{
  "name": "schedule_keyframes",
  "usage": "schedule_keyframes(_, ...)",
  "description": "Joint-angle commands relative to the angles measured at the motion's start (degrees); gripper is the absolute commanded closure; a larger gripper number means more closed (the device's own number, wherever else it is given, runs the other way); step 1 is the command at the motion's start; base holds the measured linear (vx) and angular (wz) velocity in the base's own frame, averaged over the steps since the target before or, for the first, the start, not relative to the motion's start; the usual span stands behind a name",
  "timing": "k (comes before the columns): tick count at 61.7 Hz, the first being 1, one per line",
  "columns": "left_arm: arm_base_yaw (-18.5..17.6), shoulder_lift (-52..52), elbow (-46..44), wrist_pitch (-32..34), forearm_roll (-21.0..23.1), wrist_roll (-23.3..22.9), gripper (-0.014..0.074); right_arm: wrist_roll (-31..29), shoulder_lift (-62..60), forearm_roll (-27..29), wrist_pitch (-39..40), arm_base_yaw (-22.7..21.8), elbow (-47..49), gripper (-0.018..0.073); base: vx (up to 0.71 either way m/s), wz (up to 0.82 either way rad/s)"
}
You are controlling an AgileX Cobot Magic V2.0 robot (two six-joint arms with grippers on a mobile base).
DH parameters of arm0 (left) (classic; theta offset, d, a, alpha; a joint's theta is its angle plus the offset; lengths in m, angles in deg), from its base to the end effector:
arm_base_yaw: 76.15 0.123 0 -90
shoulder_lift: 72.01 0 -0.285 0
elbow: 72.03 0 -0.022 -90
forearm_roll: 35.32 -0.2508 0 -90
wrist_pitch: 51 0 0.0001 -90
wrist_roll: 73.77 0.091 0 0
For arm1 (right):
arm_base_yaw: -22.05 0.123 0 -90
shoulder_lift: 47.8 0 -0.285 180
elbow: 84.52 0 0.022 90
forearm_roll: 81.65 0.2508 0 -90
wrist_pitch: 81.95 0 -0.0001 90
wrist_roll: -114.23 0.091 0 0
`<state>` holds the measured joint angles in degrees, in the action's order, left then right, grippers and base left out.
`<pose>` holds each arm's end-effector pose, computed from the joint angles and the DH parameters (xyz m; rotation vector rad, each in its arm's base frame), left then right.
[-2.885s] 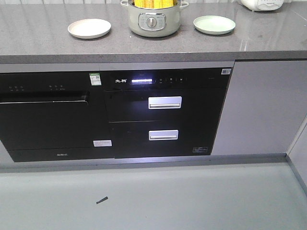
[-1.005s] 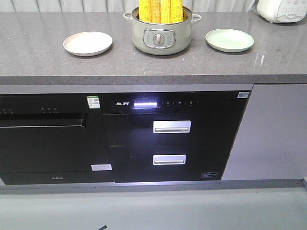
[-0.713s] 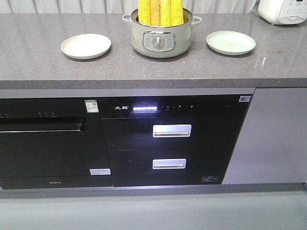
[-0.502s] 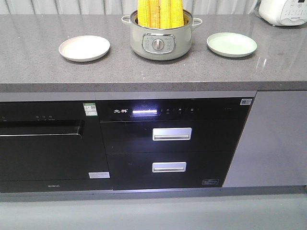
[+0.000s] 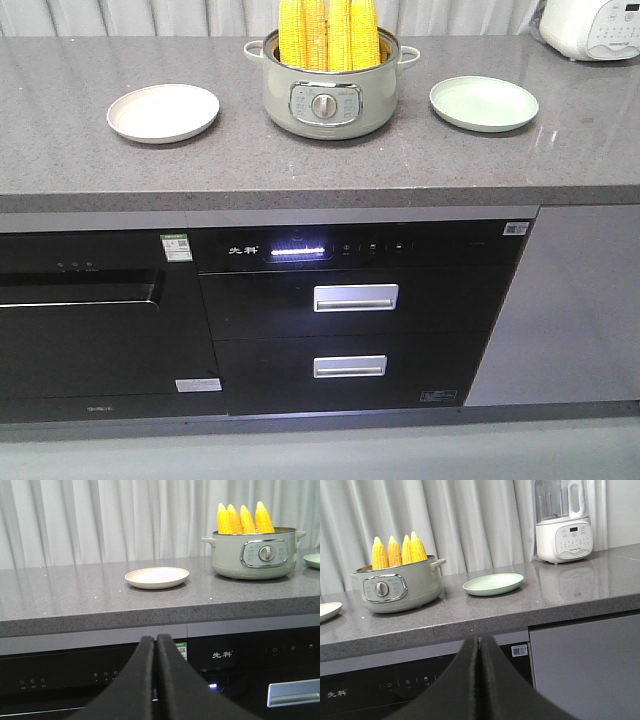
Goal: Distribute corn equally
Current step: 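Continue driving forward until the pot and plates are in reach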
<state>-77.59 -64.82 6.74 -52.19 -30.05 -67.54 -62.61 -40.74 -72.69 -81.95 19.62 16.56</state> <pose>0.0567 -0.0016 0.2027 0.0334 1.5206 -0.0081 0.0565 -0.0024 0.2038 0.1902 1.4900 0.1361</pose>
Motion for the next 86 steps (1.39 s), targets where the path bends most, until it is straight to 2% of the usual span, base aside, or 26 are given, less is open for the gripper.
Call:
schedule_keyframes(1, 0.08, -0.94, 0.15, 4.33, 0.12, -0.64, 0.0603, -0.24, -0.38, -0.21, 3.92, -0.36, -0.41, 0.0564, 0.1, -0.02)
schedule_keyframes(86, 0.08, -0.94, 0.15, 4.33, 0.12, -0.64, 0.0603, -0.24, -0.38, -0.21, 3.92, -0.36, -0.41, 0.0564, 0.1, -0.01)
